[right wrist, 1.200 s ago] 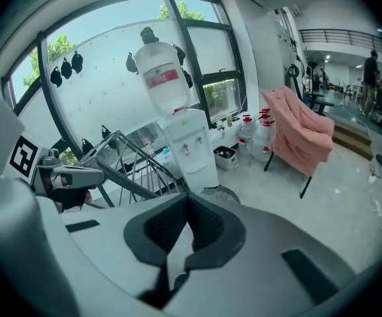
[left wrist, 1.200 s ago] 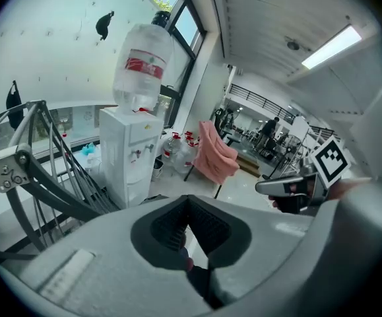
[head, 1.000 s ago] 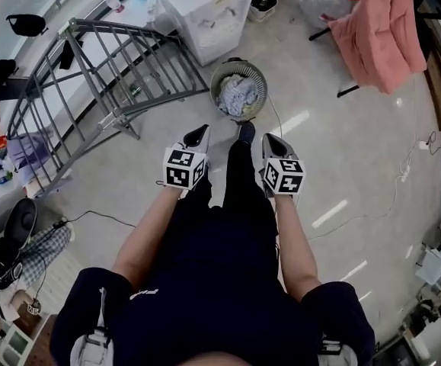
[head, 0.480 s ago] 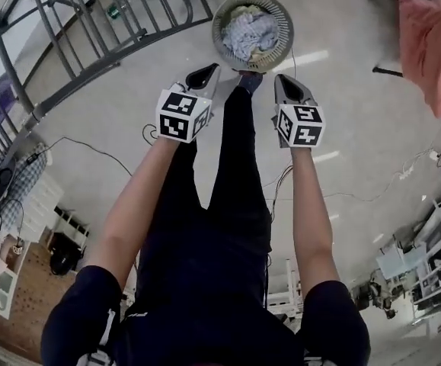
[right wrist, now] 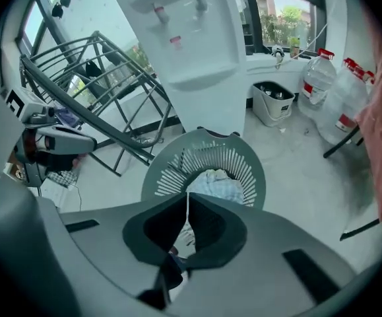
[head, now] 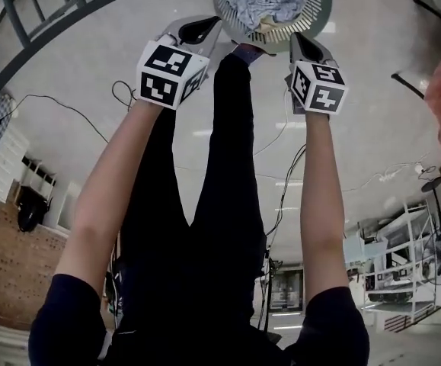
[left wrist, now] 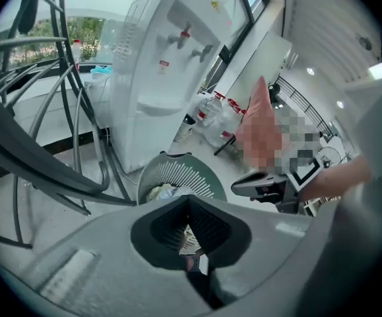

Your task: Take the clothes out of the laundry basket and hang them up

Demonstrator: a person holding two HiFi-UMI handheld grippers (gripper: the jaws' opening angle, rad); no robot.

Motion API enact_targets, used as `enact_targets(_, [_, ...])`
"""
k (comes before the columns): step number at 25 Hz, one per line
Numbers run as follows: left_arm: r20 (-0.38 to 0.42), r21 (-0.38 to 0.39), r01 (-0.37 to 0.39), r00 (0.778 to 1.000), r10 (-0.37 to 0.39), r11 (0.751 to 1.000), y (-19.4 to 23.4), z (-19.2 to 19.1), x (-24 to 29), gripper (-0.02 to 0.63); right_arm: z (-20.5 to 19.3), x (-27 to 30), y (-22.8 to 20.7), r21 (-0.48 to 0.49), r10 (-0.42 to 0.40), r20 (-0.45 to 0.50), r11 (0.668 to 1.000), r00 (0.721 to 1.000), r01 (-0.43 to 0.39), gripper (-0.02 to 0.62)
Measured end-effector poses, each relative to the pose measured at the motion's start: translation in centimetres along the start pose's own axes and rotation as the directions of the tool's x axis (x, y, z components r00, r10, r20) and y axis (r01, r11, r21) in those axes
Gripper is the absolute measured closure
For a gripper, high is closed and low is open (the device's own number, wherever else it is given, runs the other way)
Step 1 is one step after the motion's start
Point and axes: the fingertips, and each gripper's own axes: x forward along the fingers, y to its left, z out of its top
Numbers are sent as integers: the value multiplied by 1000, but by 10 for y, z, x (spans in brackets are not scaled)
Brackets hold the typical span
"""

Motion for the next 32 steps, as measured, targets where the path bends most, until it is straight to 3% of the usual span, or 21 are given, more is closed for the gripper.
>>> enact_targets(4, [23, -44, -14, 1000, 15, 999, 4, -10, 18, 584, -10, 43, -27, -16, -18, -58, 1000, 998, 18, 554])
enact_targets(8, [21, -75, -19, 1000, 21, 997, 0, -24, 29, 584, -18, 87, -52, -14, -61, -137, 998, 989, 59, 447])
enact_targets(11, [23, -99, -17, 1000, 19, 995, -4, -29, 35, 584, -25, 119, -69, -18, -97, -171, 995, 980, 95, 420])
enact_targets(16, [71, -123, -22, 997, 31, 992, -4, -20, 42, 584, -33, 163, -85, 95, -65, -231, 992, 971, 89, 392])
enact_targets(19, [89, -156, -23, 995, 38, 987, 0, -19, 49, 584, -43, 187, -93, 144, -61, -310, 983, 949, 110, 353])
enact_targets(24, [119, -229, -22, 992, 50, 973, 2, -23, 50, 584, -67, 215, -111, 257, -66, -427, 947, 902, 191, 354])
enact_targets(27, [116, -229, -10, 993, 37, 973, 0, -33, 53, 584, -73, 228, -120, 251, -97, -472, 938, 876, 239, 354])
enact_targets(32, [109, -320, 12, 994, 25, 947, 3, -51, 56, 584, -84, 243, -131, 260, -114, -516, 923, 849, 282, 365])
